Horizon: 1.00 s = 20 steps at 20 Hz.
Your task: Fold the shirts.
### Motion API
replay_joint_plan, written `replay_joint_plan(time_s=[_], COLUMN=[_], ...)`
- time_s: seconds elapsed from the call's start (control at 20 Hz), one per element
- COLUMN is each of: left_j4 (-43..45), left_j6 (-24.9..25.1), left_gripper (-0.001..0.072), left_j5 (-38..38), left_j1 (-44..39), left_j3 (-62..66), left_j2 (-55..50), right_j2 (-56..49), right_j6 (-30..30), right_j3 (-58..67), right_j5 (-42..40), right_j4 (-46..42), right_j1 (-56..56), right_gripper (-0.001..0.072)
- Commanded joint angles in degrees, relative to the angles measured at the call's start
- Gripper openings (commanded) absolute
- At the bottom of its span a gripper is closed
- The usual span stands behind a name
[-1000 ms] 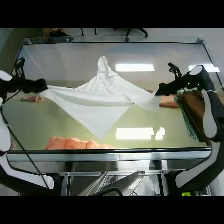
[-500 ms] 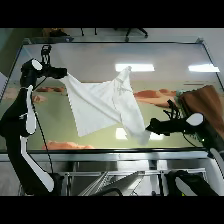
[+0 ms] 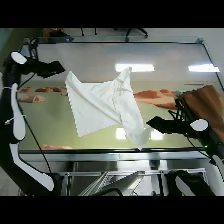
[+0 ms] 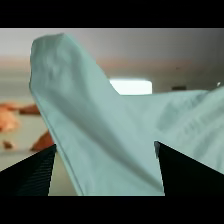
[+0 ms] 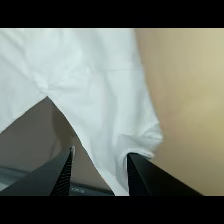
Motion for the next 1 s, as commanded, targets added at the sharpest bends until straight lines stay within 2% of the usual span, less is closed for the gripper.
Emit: replay_joint_plan(time_s=[0.0, 0.1, 0.25, 0.5, 0.7, 0.9, 0.95], left_j4=[-0.79, -0.79, -0.85, -2.56, -8.74, -9.73, -11.21], left_j6=[-4.11, -4.24, -3.56, -3.06, -2.1, -2.25, -2.16], left_gripper=[0.0685, 0.0684, 0.0684, 0.0684, 0.0684, 0.0682, 0.0564], left_j5=[-14.78, -16.59, -12.37, 2.71, 13.46, 14.86, 14.67], left_j1=[5.79, 7.63, 7.43, 0.09, -7.17, -11.32, -12.04], left_j3=[-9.42, -20.06, -40.94, -67.34, -73.61, -70.27, -69.18], left_j2=[8.33, 13.75, 22.84, 32.68, 32.0, 27.78, 27.08], right_j2=[-1.7, -2.08, -2.05, -1.99, -2.08, -2.08, -2.08], right_j6=[-3.06, -4.28, -7.58, -9.07, -9.07, -9.07, -9.07], right_j3=[4.81, 7.45, 7.48, 7.3, 7.26, 7.26, 7.26], right_j5=[9.01, 15.37, 23.41, 23.08, 22.86, 22.86, 22.84], right_j4=[-5.97, -7.54, -7.06, -6.6, -6.56, -6.56, -6.58], right_j1=[-8.48, -15.47, -20.81, -16.65, -14.64, -11.5, -11.1], right_gripper=[0.0398, 0.0398, 0.0399, 0.0398, 0.0397, 0.0397, 0.0397])
